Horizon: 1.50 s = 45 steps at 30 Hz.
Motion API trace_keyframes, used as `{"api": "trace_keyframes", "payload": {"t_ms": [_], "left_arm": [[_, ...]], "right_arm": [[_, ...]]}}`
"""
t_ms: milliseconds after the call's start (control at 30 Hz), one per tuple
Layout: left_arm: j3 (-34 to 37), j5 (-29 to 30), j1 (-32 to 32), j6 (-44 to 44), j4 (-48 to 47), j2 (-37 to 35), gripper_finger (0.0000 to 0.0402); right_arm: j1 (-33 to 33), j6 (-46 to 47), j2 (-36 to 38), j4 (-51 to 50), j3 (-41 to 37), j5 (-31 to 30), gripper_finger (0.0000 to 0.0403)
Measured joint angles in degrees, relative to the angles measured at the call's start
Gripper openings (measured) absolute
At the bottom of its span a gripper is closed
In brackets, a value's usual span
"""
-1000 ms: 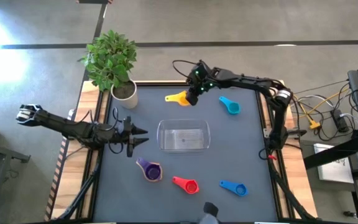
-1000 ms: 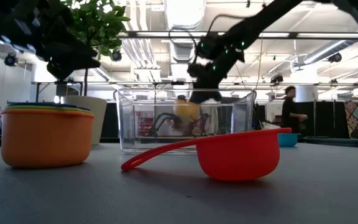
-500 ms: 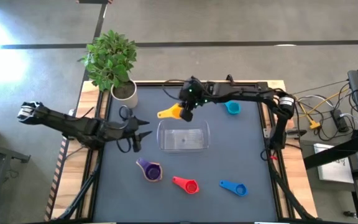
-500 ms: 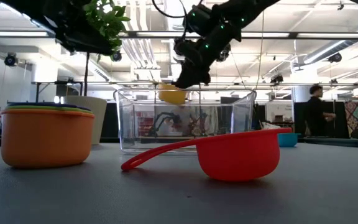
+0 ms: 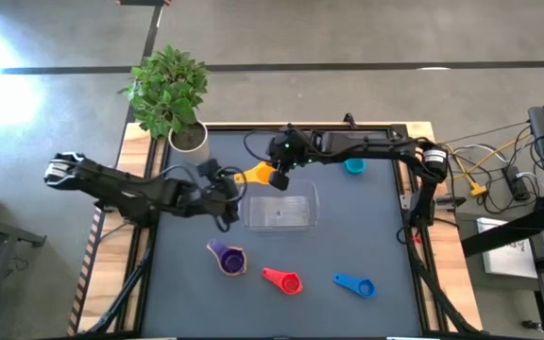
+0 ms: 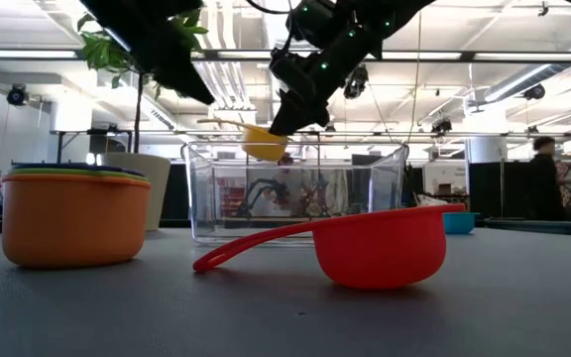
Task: Nest measuring cups in basket
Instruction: Stack the yellow measuring cup on top of the violet measuring cup
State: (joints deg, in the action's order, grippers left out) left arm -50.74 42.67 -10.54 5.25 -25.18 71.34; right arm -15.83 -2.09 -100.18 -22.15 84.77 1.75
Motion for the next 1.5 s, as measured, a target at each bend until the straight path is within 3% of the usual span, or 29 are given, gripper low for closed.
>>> {"api": "trace_keyframes", "payload": {"t_ms": [500, 1033, 1500], "left_arm": [[-5.8, -5.9, 6.9, -3.1, -1.0, 9.7, 0.0257], [-5.9, -6.2, 8.5, -4.8, -0.6, 11.3, 0.013], [-5.9, -6.1, 8.8, -4.6, -0.7, 11.3, 0.0129]], "right_arm": [[1.0, -0.8, 0.0, 0.2, 0.0, -0.4, 0.0009], [0.9, -1.5, -0.1, 0.2, -0.1, -0.7, 0.0009], [0.9, -1.5, -0.1, 0.3, -0.1, -0.4, 0.0014]]}}
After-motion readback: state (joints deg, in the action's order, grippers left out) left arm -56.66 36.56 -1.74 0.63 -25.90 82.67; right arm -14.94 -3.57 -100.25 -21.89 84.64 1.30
